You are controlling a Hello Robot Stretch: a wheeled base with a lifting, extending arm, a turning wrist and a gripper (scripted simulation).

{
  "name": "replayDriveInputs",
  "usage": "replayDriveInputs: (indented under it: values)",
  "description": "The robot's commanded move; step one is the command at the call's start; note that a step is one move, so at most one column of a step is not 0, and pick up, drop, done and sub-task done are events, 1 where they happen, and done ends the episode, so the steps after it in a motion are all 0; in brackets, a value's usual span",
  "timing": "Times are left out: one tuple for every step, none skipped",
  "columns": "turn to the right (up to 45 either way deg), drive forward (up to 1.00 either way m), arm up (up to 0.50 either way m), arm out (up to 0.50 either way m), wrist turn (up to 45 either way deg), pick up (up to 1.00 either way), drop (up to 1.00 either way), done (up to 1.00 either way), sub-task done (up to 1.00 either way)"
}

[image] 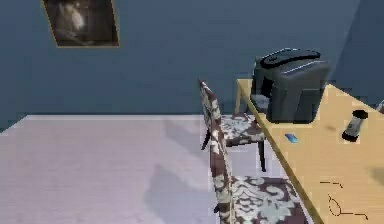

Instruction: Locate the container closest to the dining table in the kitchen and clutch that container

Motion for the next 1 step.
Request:
replayDriveInputs:
  values:
    - [45.0,0.00,0.00,0.00,0.0,0.00,0.00,0.00,0.00]
